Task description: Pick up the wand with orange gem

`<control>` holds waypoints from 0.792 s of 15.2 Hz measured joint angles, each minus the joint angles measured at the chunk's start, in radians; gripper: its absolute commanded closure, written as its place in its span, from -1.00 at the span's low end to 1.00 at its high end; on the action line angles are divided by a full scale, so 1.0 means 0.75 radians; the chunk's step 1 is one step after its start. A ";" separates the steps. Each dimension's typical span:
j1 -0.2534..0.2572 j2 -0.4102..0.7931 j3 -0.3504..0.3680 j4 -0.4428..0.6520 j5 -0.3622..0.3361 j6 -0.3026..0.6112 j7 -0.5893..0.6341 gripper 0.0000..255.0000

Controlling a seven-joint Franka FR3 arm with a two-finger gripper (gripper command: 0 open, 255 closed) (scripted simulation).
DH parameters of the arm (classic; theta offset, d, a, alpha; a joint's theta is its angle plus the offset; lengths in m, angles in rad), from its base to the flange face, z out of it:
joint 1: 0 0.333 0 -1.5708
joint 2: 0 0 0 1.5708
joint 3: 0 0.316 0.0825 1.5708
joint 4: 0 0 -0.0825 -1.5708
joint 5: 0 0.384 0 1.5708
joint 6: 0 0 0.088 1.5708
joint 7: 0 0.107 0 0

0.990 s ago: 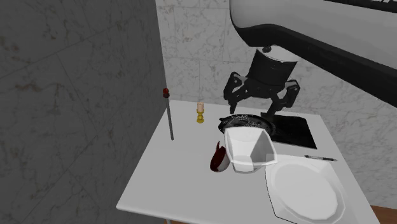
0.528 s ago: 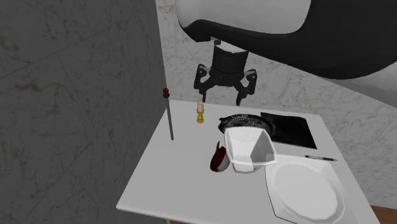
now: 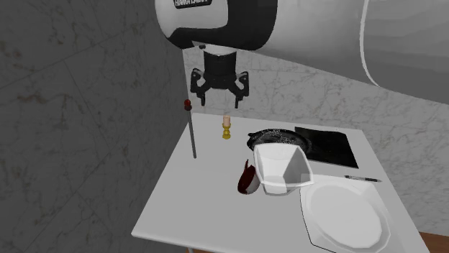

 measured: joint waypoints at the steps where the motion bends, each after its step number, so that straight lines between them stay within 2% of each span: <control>1: 0.005 0.043 0.015 0.042 -0.016 -0.005 0.025 -1.00; 6: 0.048 0.329 0.078 0.335 -0.128 -0.049 0.157 -1.00; 9: 0.095 0.515 0.099 0.531 -0.205 -0.087 0.232 -1.00; 12: 0.156 0.707 0.104 0.785 -0.279 -0.176 0.283 -1.00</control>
